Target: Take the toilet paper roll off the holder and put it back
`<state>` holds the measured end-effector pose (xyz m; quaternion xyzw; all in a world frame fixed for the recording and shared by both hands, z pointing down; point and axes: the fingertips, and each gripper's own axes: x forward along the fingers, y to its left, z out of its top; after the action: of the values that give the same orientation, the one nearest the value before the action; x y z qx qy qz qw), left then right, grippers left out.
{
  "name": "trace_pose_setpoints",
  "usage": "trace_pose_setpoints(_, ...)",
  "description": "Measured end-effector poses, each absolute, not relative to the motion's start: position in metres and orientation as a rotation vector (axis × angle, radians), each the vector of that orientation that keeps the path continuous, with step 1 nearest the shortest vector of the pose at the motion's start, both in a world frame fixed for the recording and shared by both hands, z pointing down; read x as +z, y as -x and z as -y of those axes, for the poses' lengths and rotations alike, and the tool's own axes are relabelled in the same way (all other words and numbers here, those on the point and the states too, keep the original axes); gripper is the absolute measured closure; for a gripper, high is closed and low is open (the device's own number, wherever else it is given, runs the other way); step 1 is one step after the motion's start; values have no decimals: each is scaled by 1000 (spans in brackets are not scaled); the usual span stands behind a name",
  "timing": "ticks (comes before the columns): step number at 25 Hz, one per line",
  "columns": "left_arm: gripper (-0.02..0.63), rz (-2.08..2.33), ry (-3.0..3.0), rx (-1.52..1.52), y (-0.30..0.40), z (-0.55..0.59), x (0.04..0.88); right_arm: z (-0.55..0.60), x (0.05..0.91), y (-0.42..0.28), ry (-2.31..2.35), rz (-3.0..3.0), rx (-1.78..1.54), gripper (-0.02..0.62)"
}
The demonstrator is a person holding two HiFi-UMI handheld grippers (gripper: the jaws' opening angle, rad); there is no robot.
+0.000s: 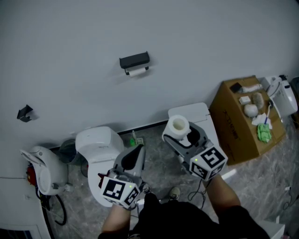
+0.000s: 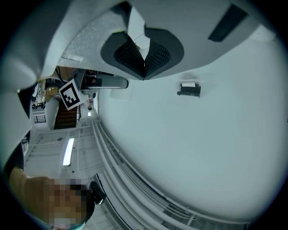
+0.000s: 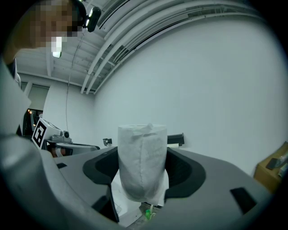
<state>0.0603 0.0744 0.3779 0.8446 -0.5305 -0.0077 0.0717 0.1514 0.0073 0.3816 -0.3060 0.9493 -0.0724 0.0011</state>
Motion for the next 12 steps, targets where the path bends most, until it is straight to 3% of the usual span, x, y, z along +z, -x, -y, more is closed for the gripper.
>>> trace_pose_setpoints(12, 561, 1565, -2547, -28, -36, -68, 386, -5, 385, -132, 1039, -2979, -241, 291)
